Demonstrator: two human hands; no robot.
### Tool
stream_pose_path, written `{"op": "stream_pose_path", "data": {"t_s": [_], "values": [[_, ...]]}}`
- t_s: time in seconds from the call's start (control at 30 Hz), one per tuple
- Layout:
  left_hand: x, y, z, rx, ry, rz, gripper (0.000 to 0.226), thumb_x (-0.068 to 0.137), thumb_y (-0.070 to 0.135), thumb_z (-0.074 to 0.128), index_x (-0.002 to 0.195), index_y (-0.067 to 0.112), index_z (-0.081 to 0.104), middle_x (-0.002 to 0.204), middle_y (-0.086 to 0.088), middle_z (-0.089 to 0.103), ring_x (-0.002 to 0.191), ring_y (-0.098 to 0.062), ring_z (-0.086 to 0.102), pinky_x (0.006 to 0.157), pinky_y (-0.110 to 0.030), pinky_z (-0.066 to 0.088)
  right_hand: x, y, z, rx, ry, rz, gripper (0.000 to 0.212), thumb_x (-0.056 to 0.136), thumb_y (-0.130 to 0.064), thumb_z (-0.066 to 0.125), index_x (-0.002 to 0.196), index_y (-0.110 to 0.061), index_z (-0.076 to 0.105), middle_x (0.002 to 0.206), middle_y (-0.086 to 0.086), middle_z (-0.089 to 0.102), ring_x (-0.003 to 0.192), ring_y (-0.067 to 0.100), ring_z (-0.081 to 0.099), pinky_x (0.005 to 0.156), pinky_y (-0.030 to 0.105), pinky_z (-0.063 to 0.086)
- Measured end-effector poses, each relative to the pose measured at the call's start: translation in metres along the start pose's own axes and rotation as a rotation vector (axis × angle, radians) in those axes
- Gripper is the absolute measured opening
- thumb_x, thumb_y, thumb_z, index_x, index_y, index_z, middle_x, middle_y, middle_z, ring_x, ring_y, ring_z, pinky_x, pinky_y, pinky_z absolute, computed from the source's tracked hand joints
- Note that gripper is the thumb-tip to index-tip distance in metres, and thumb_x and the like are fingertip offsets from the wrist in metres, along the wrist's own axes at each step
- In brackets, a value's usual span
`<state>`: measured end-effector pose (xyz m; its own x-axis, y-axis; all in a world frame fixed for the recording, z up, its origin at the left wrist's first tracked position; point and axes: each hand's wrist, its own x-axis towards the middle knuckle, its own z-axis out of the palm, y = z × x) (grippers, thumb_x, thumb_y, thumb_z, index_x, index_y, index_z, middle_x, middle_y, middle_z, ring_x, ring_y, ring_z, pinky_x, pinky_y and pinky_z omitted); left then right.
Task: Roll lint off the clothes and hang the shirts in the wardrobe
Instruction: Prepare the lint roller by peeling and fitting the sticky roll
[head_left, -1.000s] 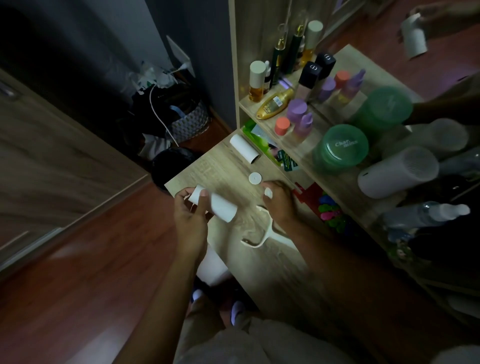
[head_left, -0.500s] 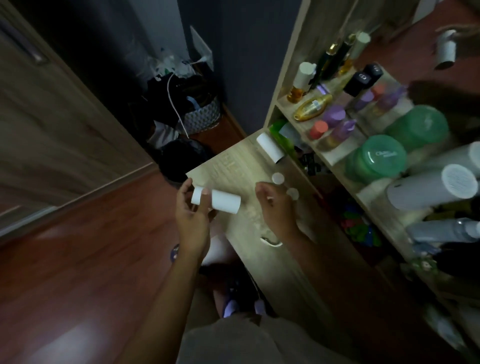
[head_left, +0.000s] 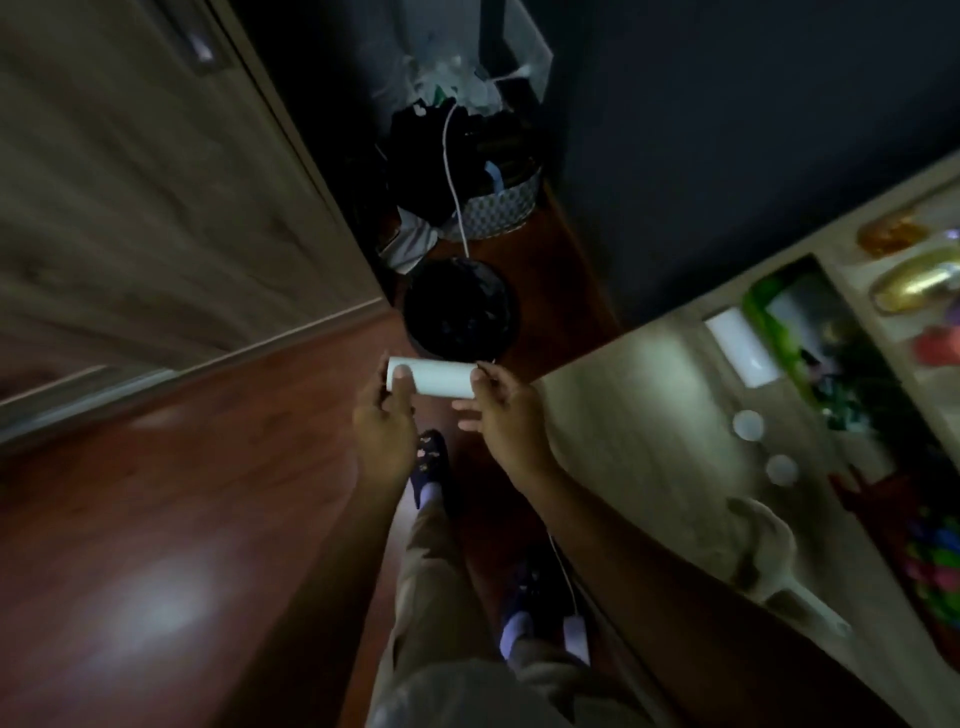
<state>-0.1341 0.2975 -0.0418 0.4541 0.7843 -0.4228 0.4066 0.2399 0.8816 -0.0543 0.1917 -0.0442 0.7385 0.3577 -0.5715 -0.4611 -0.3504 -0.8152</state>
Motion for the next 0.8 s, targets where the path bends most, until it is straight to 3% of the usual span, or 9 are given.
{"op": "stream_pose_path", "data": {"t_s": [0.07,0.13,0.2,0.3,0.4,0.43,0.53,0.63,0.8], "values": [[0.054,-0.018,-0.011,0.130,-0.004,0.013,0.022,0.105,0.032,0.050,0.122,0.030,0.064,0.097,0.019,0.063,0.089,0.000,0.063,0.089,-0.052,0.056,0.043,0.007,0.032,-0.036,0.007,0.043,0.040,0.102,-0.036,0.051,0.135,-0.014,0.057,0.122,0.006,0.065,0.100,0.024,0.073,0.082,0.050,0.062],[0.107,-0.040,-0.016,0.284,-0.054,0.029,0.035,0.105,0.031,0.050,0.135,0.016,0.061,0.110,0.002,0.062,0.099,-0.021,0.065,0.090,-0.046,0.055,0.085,0.021,0.059,-0.041,0.018,0.105,0.040,0.101,-0.036,0.050,0.135,-0.015,0.057,0.125,0.006,0.064,0.101,0.023,0.071,0.085,0.052,0.060],[0.160,-0.064,-0.015,0.394,-0.151,0.058,0.041,0.105,0.028,0.051,0.142,0.010,0.055,0.126,-0.015,0.062,0.104,-0.031,0.065,0.090,-0.044,0.054,0.128,0.038,0.081,-0.004,0.038,0.190,0.037,0.105,-0.027,0.047,0.139,-0.012,0.053,0.129,0.008,0.061,0.097,0.019,0.070,0.083,0.046,0.062],[0.228,-0.100,-0.002,0.468,-0.276,0.065,0.042,0.104,0.020,0.053,0.144,0.006,0.051,0.133,-0.020,0.059,0.109,-0.037,0.064,0.094,-0.046,0.054,0.189,0.067,0.104,0.041,0.103,0.305,0.038,0.105,-0.025,0.047,0.139,-0.010,0.052,0.127,0.010,0.060,0.106,0.024,0.067,0.082,0.043,0.061],[0.283,-0.136,0.017,0.566,-0.383,0.028,0.046,0.104,0.016,0.054,0.148,0.006,0.046,0.139,-0.019,0.058,0.116,-0.036,0.062,0.092,-0.031,0.048,0.244,0.096,0.115,0.013,0.151,0.370,0.036,0.106,-0.022,0.045,0.139,-0.009,0.053,0.121,0.007,0.058,0.106,0.023,0.065,0.070,0.032,0.059],[0.299,-0.149,0.023,0.608,-0.416,0.038,0.049,0.103,0.016,0.054,0.151,0.007,0.042,0.146,-0.019,0.053,0.119,-0.036,0.061,0.096,-0.030,0.046,0.261,0.107,0.117,-0.021,0.149,0.393,0.036,0.106,-0.023,0.046,0.139,-0.010,0.055,0.126,0.008,0.058,0.110,0.025,0.064,0.072,0.032,0.061],[0.338,-0.194,0.042,0.705,-0.533,0.067,0.058,0.104,0.014,0.050,0.158,0.015,0.029,0.159,-0.016,0.038,0.130,-0.038,0.053,0.108,-0.044,0.046,0.309,0.146,0.120,-0.179,0.129,0.416,0.037,0.105,-0.025,0.047,0.137,-0.010,0.057,0.136,0.019,0.058,0.122,0.032,0.060,0.095,0.046,0.057],[0.360,-0.228,0.065,0.762,-0.616,0.043,0.062,0.104,0.010,0.047,0.160,0.018,0.021,0.162,-0.015,0.030,0.136,-0.034,0.046,0.106,-0.028,0.039,0.350,0.179,0.116,-0.356,0.104,0.425,0.040,0.105,-0.024,0.045,0.140,-0.007,0.055,0.141,0.022,0.054,0.129,0.037,0.054,0.106,0.048,0.048],[0.384,-0.268,0.090,0.917,-0.626,0.107,0.059,0.099,0.009,0.053,0.155,0.009,0.036,0.155,-0.024,0.036,0.137,-0.042,0.041,0.111,-0.047,0.041,0.385,0.207,0.107,-0.585,0.089,0.425,0.047,0.108,-0.026,0.037,0.149,-0.004,0.043,0.155,0.021,0.039,0.141,0.036,0.041,0.116,0.043,0.035]]}}
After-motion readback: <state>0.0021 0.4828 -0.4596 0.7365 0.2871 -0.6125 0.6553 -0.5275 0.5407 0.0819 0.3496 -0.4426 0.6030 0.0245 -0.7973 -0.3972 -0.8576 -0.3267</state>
